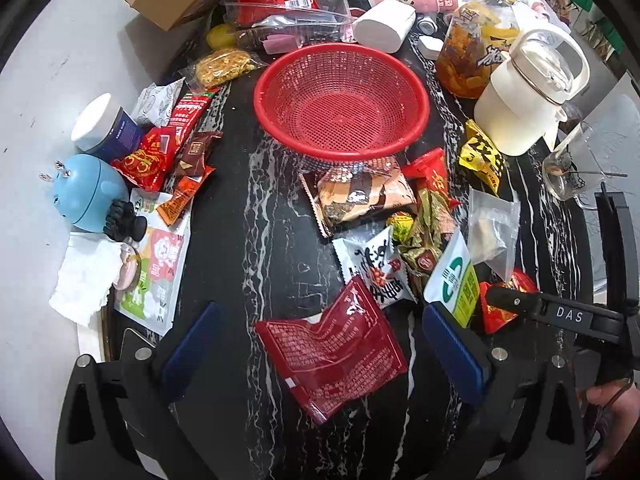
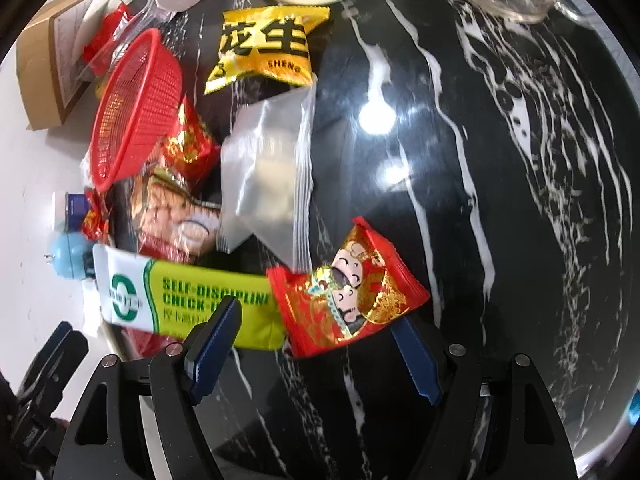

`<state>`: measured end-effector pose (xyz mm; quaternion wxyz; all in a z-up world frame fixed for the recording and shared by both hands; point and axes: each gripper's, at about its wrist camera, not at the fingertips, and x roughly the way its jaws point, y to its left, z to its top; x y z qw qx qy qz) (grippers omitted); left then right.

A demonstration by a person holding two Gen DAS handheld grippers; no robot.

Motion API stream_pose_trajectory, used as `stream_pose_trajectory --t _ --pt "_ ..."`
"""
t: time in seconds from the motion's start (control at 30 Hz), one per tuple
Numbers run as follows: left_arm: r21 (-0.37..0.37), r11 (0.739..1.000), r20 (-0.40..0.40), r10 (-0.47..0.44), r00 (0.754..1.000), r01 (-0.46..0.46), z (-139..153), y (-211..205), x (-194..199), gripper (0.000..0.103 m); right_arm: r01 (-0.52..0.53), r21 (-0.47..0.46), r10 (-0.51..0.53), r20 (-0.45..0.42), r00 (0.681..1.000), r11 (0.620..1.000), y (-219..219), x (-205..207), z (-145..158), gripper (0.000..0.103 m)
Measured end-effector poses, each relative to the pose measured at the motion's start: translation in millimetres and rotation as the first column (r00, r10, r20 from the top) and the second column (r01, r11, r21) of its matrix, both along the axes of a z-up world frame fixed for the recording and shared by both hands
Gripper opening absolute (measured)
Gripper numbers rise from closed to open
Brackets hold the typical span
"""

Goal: Organize snacks
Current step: 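Reach the right gripper down and grasp the red-gold cartoon candy packet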

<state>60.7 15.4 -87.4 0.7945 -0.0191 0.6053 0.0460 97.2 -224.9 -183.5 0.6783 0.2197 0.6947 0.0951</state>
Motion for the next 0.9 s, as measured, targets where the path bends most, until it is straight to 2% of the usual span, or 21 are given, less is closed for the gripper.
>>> stream_pose_trajectory --t 0.17,0.23,0.33,0.37,0.57,0.9 --pt "0.003 1.0 -0.009 0.018 1.0 -0.018 -3 7 2 0.103 0.031 -0.022 -0.03 0.032 0.999 0.999 0 6 2 0.077" --pt "0.001 1.0 -0.013 0.024 1.0 -0.024 -4 9 2 0.103 0.034 -0.043 -0.032 0.052 0.998 0.998 2 6 3 0.071" --pt "-0.001 1.0 -0.012 0.029 1.0 -0.029 -4 10 1 0.103 0.018 -0.098 -0.011 0.076 0.997 0.995 9 11 6 0.054" --pt "-0.001 1.0 -0.011 0.029 1.0 -0.029 -4 10 1 0.103 0.003 -0.125 0.008 0.091 0.996 0.992 12 13 6 0.045" --pt "-0.004 1.0 0.007 0.02 1.0 -0.02 0 9 -1 0.103 -0.038 -0.158 0.06 0.141 0.988 0.987 25 17 6 0.032" --pt "-0.041 0.999 0.021 -0.001 1.0 0.001 5 3 -17 0.103 -0.043 -0.139 0.061 0.131 0.989 0.989 7 -13 18 0.03"
